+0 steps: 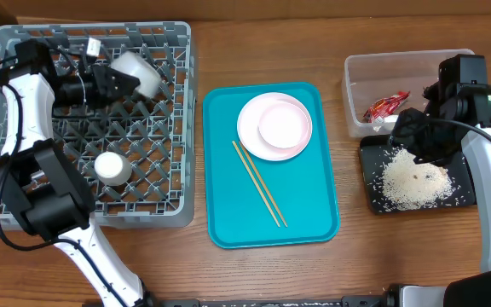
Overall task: Sort waste into correct bins and load items into the dishwasher
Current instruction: 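Set the grey bowl tilted into the rack and release it, then move the left gripper back over the tray to the chopsticks, then grasp one wooden chopstick with the left gripper, then carry the chopstick to the rack and stand it in a slot, then return the left gripper to the tray and grasp the second chopstick, then place the second chopstick into the rack beside the first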
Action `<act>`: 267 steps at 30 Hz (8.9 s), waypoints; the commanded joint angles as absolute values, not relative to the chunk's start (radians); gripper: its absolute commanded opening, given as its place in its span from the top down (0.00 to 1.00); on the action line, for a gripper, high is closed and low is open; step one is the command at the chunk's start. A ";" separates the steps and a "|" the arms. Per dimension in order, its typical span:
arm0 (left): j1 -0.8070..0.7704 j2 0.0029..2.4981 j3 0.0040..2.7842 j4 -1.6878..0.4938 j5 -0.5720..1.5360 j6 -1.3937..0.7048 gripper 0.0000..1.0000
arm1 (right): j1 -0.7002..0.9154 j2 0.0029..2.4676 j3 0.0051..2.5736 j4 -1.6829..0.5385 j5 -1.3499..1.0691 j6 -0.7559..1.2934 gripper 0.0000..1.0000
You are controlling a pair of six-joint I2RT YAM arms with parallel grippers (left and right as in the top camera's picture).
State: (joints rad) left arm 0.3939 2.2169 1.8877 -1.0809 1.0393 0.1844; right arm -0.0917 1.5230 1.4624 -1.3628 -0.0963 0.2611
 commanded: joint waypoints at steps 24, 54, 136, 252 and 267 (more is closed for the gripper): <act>0.369 1.745 1.922 -1.183 0.557 0.027 0.00 | -0.097 1.515 1.473 -1.385 -0.042 0.255 0.40; -0.498 1.689 1.369 -1.093 0.158 -1.040 0.00 | -0.097 1.515 1.473 -1.402 0.018 0.254 0.29; -0.394 1.755 1.703 -1.231 -0.129 -0.347 0.96 | -0.097 1.515 1.473 -1.402 0.018 0.254 0.24; -0.535 1.716 1.269 -0.843 -0.027 -0.737 0.96 | -0.097 1.515 1.473 -1.401 0.017 0.255 0.23; -0.227 1.597 1.477 -0.976 -0.041 -0.199 0.96 | -0.097 1.515 1.473 -1.401 0.017 0.255 0.23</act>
